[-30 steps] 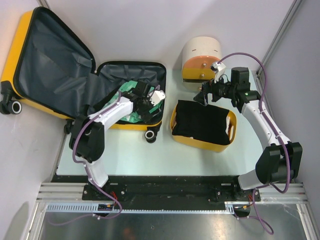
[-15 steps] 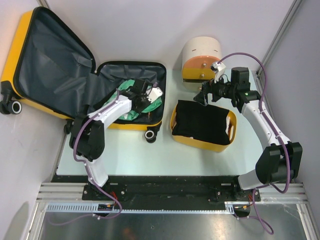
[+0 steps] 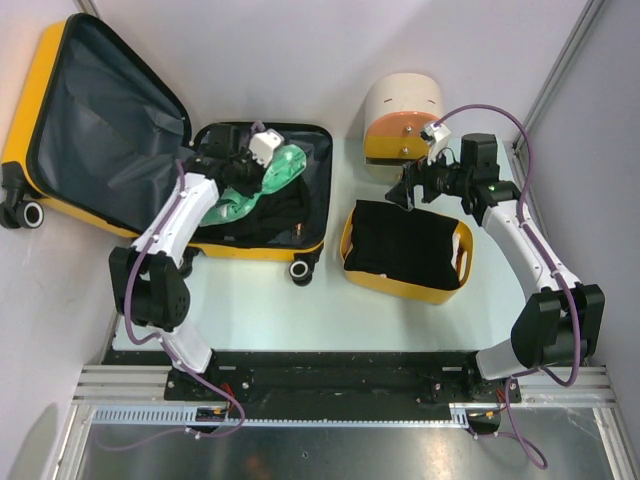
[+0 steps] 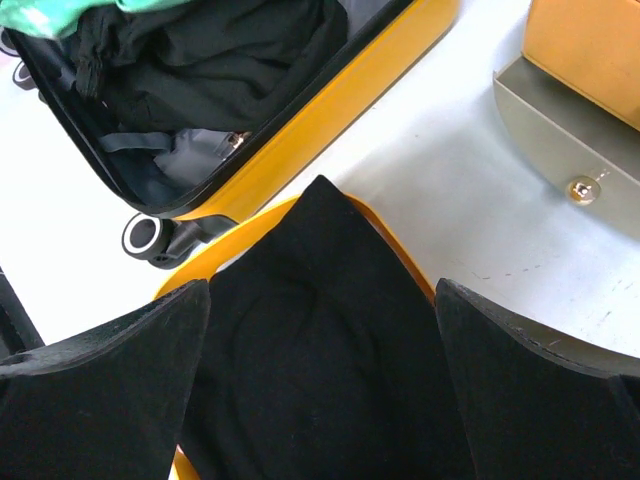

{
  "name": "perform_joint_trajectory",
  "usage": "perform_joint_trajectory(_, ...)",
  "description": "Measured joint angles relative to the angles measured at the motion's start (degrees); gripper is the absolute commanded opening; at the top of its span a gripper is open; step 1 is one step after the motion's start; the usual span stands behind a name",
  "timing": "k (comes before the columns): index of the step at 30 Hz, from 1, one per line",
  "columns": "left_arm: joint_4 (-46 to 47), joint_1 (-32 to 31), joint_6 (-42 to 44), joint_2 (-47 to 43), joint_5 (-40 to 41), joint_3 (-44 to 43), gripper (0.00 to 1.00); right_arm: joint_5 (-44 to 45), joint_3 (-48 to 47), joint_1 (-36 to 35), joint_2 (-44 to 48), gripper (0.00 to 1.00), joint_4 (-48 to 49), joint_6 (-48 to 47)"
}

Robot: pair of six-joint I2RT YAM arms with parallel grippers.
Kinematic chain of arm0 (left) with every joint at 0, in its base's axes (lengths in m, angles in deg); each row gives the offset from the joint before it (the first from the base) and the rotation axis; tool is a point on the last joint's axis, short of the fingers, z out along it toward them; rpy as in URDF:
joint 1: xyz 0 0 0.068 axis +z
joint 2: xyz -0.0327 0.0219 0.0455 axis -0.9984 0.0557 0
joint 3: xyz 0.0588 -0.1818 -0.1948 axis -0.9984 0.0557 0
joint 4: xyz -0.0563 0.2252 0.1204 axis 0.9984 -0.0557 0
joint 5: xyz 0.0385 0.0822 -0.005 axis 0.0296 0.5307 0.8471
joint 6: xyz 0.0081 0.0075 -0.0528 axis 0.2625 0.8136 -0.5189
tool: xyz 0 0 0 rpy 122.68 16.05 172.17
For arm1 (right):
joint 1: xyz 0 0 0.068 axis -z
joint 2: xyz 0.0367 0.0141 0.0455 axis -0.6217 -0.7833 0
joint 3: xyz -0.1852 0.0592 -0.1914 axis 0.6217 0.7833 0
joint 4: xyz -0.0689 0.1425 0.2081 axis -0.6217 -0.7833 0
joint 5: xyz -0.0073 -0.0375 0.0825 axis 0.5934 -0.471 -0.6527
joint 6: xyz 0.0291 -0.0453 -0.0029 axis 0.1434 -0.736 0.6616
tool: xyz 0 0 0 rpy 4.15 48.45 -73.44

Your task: Open, take out, and arrange the luggage

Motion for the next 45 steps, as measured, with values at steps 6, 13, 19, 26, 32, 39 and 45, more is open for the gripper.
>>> perform_joint_trajectory(6,-2.4,4.7,-2.5,-0.1,-8.0,-3.1,0.00,-0.7,0.0,-1.7,-0.2,1.00,1.5,-0.4)
perform_joint_trajectory(13,-3.5,6.8,-1.5,-0.2,-15.0,-1.5,0.00,-0.2,0.0,-11.4,-6.2,1.00,16.3,-10.9)
perform_joint_trajectory(19,-3.6,7.0,1.2,-0.3,-17.9,0.6,0.00,-1.1,-2.4,-18.4,-19.9,1.00,30.6,-31.8)
perform_joint_trajectory(26,-3.5,7.1,2.7,-1.2,-18.6,1.9,0.00,0.0,-6.8,-21.9,-32.1,1.00,38.9,-49.1)
perform_joint_trajectory(32,-3.4,7.0,3.9,-1.8,-18.9,3.5,0.00,2.3,-16.0,-22.0,-38.5,0.99,45.1,-51.0)
perform_joint_trajectory(39,-2.5,7.0,4.7,-2.7,-18.7,4.3,0.04,-1.1,-19.3,-22.0,-39.5,0.87,45.8,-55.8)
perform_joint_trajectory(45,-2.8,7.0,4.7,-2.7,-18.8,4.3,0.07,-6.3,-20.2,-22.6,-39.6,0.68,36.9,-69.5)
